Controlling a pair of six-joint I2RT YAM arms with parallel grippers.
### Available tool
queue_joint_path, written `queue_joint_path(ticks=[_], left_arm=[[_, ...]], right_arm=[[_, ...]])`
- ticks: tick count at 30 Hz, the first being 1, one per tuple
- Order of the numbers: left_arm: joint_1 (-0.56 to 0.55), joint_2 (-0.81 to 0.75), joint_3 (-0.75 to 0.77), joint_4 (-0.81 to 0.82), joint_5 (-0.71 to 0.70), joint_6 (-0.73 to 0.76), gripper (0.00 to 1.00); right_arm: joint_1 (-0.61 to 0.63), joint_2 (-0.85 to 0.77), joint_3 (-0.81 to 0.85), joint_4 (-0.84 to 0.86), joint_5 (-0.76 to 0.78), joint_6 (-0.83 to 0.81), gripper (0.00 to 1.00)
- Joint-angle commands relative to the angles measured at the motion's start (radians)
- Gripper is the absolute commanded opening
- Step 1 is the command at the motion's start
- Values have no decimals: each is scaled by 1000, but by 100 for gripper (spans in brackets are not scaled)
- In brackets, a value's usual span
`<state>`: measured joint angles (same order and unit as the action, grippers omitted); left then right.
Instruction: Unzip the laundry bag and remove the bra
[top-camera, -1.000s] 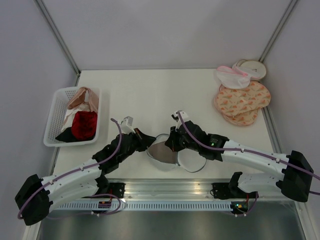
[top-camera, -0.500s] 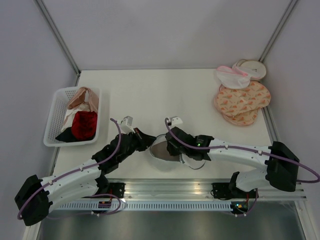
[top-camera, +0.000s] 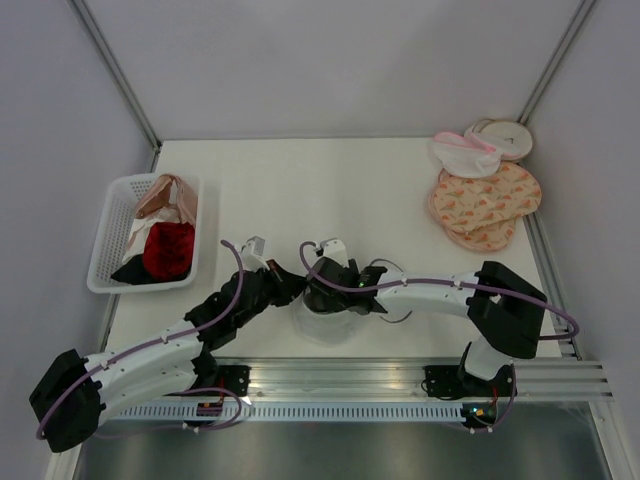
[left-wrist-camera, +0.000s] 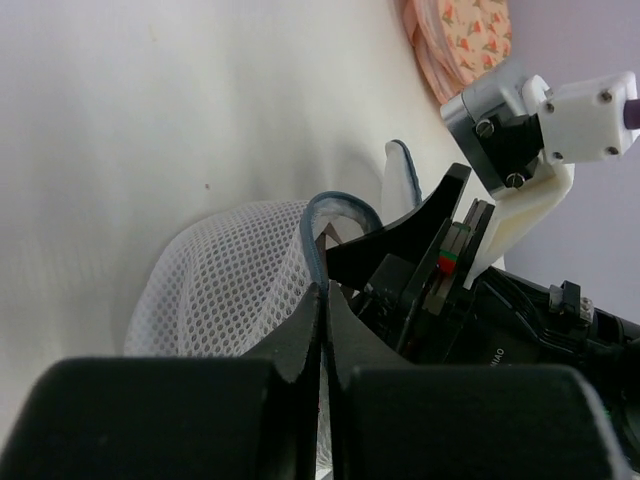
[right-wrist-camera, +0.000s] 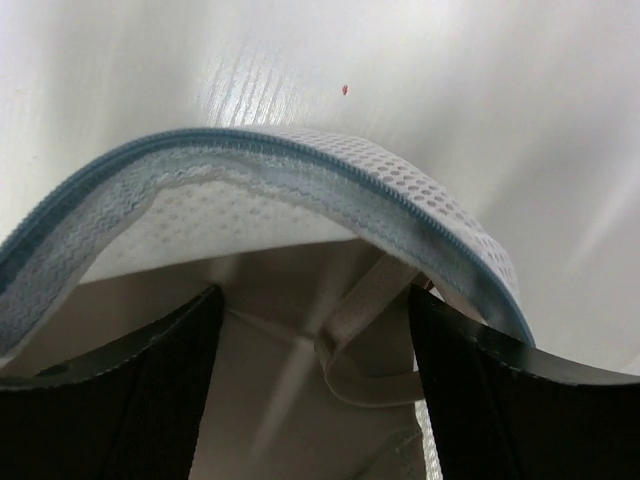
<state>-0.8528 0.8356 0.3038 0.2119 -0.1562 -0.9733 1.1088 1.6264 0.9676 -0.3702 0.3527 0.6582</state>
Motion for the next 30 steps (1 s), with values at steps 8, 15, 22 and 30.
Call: queue_joint_path(ticks=[8, 15, 22, 30], left_arm=[[0, -26, -52, 61, 17, -61, 2], [-2, -50, -46, 34, -12, -51, 2], [0, -49, -43, 24, -22, -48, 2], [0, -27, -20, 24, -14, -42, 2]], right_arm=[[2, 164, 19, 21, -23, 17, 4], [3, -77, 8, 17, -33, -43, 0], [3, -339, -13, 39, -138, -115, 0], [2, -428, 0, 22, -66, -132, 0]])
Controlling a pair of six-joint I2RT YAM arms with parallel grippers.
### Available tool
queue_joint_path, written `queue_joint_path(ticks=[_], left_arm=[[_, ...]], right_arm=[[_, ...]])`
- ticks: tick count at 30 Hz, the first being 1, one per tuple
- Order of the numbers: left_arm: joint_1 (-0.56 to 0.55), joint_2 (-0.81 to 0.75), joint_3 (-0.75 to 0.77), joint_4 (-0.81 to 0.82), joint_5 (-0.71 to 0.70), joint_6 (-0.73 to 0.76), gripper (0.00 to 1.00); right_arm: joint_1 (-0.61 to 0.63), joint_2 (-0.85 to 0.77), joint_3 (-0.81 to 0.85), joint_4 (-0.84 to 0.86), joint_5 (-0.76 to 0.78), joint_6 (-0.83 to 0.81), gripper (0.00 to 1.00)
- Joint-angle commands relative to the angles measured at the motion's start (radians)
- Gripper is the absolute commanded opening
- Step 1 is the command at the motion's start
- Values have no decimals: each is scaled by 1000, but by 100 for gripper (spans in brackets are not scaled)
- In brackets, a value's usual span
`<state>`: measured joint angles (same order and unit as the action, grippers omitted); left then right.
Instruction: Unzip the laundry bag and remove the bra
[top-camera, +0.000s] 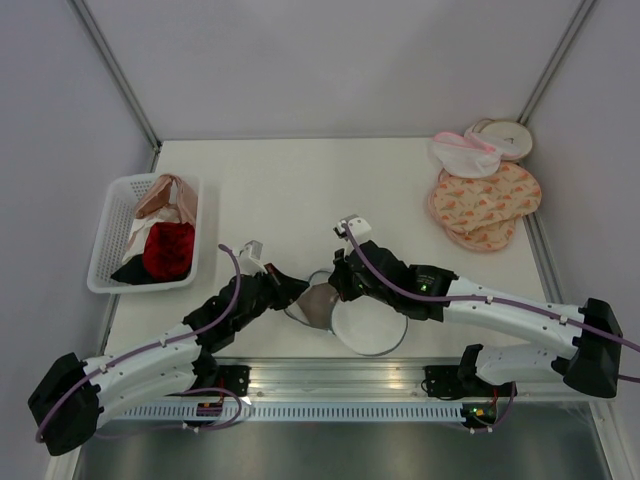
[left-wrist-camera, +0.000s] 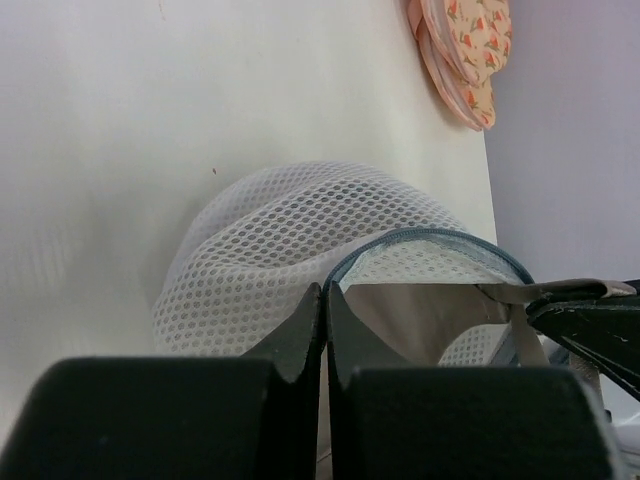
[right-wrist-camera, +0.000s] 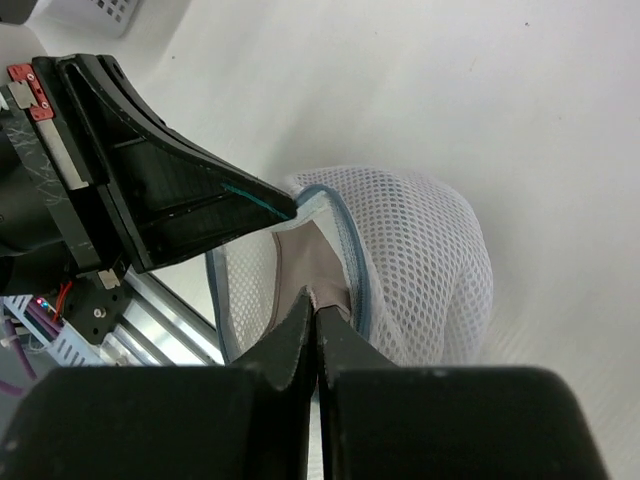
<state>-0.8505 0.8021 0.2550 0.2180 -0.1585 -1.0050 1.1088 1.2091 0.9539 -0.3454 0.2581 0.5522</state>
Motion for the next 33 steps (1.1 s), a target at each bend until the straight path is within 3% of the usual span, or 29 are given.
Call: queue_joint_path(ticks=[1, 13, 26, 33], left_arm=[[-2, 12, 29, 20, -12, -12, 2], [-2, 28, 61, 7, -30, -4, 2], [-2, 60, 81, 9, -35, 2, 2], [-2, 88, 67, 34, -10, -6, 2]], right_arm=[[2, -20, 11, 12, 20, -35, 0], [0, -2, 63, 71, -672, -205, 0], [-6, -206, 103, 149, -777, -328, 0], [-10, -315, 102, 272, -470, -293, 0]])
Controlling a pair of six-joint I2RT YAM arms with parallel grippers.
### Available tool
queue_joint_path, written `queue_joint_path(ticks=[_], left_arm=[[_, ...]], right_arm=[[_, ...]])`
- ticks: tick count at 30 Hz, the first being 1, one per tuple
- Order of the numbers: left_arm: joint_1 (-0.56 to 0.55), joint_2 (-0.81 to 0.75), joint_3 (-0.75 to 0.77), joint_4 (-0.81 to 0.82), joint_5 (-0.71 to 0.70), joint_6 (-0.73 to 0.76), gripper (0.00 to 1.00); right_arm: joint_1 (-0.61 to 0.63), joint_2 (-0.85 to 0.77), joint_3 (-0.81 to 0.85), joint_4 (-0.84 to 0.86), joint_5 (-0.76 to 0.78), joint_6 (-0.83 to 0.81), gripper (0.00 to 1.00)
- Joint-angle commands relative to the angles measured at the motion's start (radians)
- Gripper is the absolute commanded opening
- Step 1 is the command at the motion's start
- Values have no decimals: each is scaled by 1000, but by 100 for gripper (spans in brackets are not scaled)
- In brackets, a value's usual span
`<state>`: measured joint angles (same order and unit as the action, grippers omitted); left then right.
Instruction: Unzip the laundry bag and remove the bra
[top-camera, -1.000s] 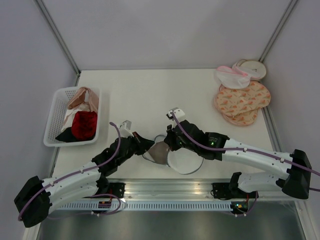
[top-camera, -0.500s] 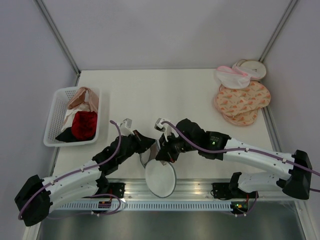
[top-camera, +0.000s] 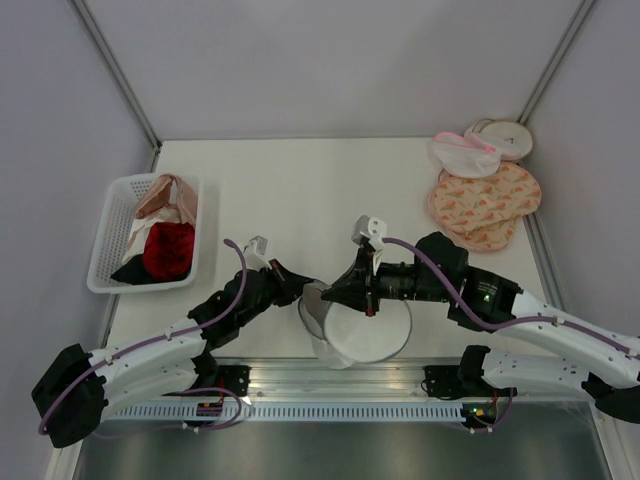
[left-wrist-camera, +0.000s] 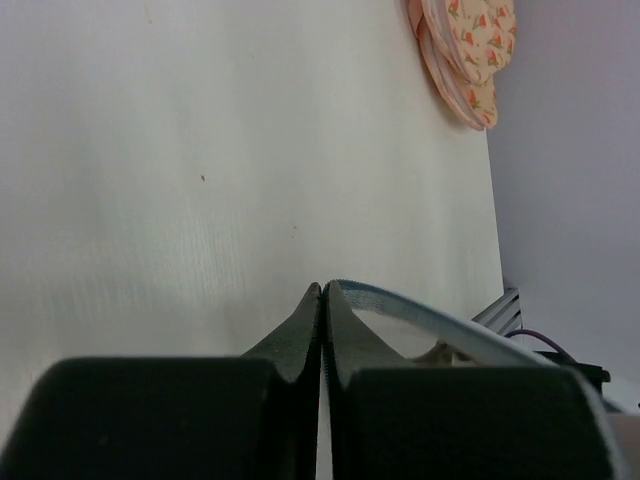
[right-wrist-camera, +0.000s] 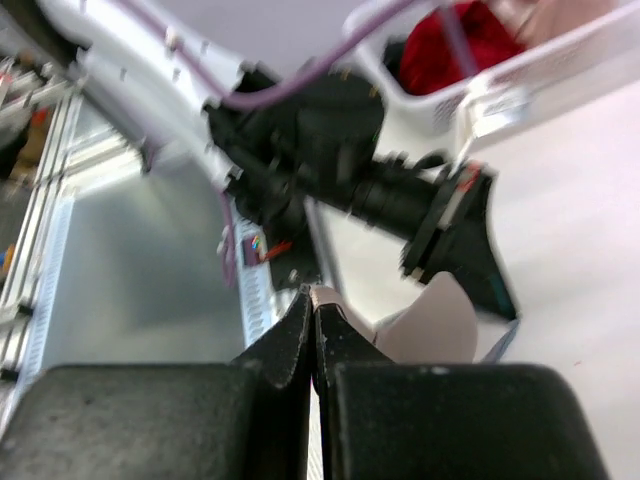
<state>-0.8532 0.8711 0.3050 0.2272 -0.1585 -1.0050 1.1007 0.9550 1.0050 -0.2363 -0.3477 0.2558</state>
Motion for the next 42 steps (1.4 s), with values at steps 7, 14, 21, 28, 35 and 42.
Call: queue_joint_path(ticks=[7, 14, 21, 28, 35, 42], left_arm=[[0, 17, -9, 27, -7, -14, 2], [2, 12, -9, 20, -26, -11, 2], [0, 5, 28, -15, -18, 28, 2], [0, -106, 123, -92, -41, 160, 75], [0, -207, 186, -57, 70, 344, 100], [-1, -218, 178, 60, 316, 506, 100]], right_arm=[[-4, -163, 34, 200, 455, 25, 0], [-4, -200, 52, 158, 656, 17, 0], [-5, -116, 229, 55, 837, -72, 0], [-4, -21, 319, 6, 851, -128, 0], [-4, 54, 374, -44, 770, -141, 0], [-7, 135, 426, -60, 770, -95, 0]])
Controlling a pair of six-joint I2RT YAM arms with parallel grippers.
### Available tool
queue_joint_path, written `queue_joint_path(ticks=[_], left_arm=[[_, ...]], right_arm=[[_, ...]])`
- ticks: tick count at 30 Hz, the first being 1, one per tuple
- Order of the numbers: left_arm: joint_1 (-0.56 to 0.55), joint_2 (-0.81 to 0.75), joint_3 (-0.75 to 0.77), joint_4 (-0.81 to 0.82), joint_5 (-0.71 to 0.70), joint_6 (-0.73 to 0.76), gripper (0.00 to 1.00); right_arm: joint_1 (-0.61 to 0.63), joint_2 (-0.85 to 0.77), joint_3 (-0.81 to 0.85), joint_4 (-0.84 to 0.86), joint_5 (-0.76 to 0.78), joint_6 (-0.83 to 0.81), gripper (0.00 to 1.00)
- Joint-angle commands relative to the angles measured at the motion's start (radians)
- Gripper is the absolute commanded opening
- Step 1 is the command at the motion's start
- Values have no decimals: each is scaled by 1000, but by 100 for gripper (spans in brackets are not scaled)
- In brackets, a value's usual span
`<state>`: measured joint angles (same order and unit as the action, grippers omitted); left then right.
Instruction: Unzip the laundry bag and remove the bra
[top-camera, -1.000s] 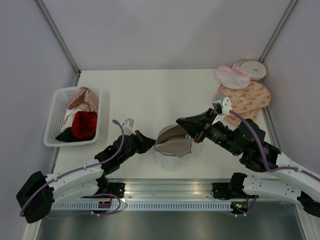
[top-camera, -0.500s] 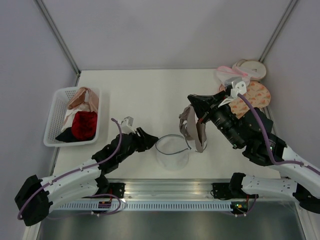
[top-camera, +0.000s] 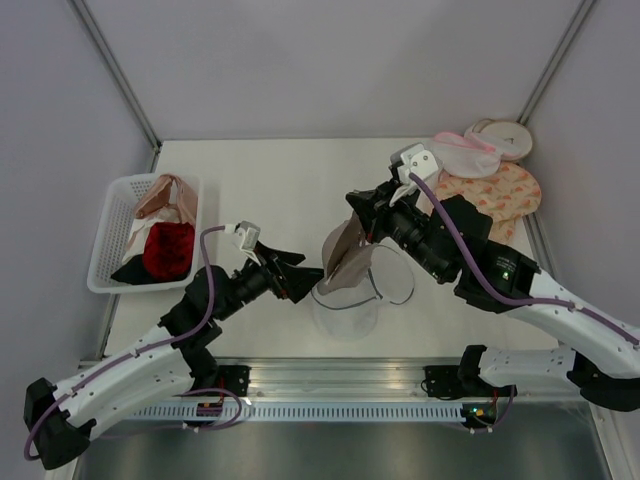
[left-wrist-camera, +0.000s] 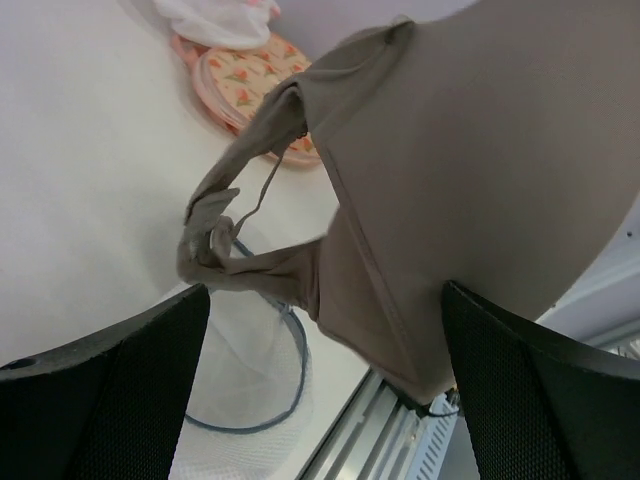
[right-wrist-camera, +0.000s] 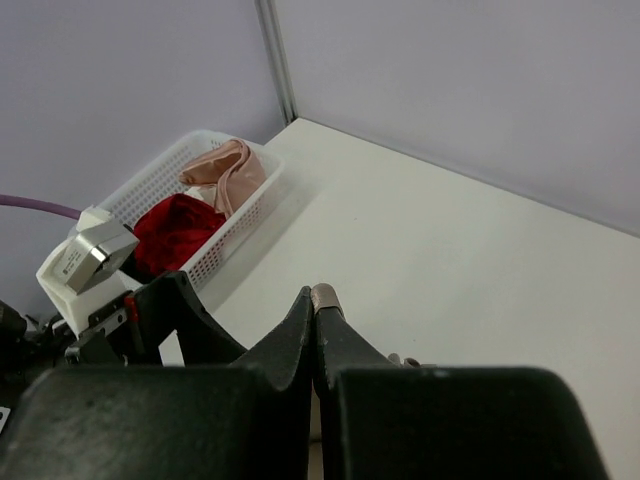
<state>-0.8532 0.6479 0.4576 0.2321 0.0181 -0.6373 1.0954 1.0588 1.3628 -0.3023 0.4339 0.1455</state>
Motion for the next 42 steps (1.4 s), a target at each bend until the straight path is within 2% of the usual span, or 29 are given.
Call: queue_joint_path(ticks=[1, 6, 12, 16, 18, 22, 25, 29, 31, 32, 34, 35, 37, 38, 41, 42], left_arm=[[-4, 7, 29, 50, 152, 151, 100], [-18, -81, 1, 41, 161, 258, 100], [-18, -221, -46, 53, 128, 301, 100], [-20, -145, 7, -23, 114, 314, 100], [-24, -102, 33, -89, 19, 318, 100], [-62, -42, 55, -119, -204, 347, 100], [-147, 25, 78, -123, -366, 416, 100], [-219, 154, 115, -103, -461, 459, 99], [-237, 174, 105, -55, -465, 465, 88], [-237, 168, 102, -39, -457, 468, 73], [-237, 147, 87, -19, -457, 472, 51], [-239, 142, 87, -20, -464, 475, 27], [-237, 130, 96, -36, -487, 478, 9], [-237, 128, 101, -48, -495, 481, 2], [-237, 128, 113, -74, -543, 475, 2], [-237, 127, 125, -100, -570, 472, 2]], right_arm=[[-3, 47, 76, 2, -11, 28, 0], [-9, 151, 131, -20, -36, 31, 0], [-20, 199, 150, -15, -69, 37, 0], [-28, 222, 168, -14, -96, 49, 0], [-26, 243, 189, -20, -122, 52, 0], [-28, 271, 208, -29, -150, 63, 0], [-28, 290, 216, -34, -175, 72, 0], [-28, 308, 217, -23, -202, 81, 0], [-28, 313, 219, -26, -210, 80, 0], [-28, 314, 219, -27, -210, 80, 0], [-28, 310, 216, -37, -210, 81, 0], [-26, 302, 211, -38, -207, 80, 0], [-28, 294, 202, -38, -204, 78, 0], [-28, 287, 196, -37, -198, 78, 0], [-28, 273, 188, -49, -167, 80, 1], [-28, 271, 188, -63, -155, 81, 10]])
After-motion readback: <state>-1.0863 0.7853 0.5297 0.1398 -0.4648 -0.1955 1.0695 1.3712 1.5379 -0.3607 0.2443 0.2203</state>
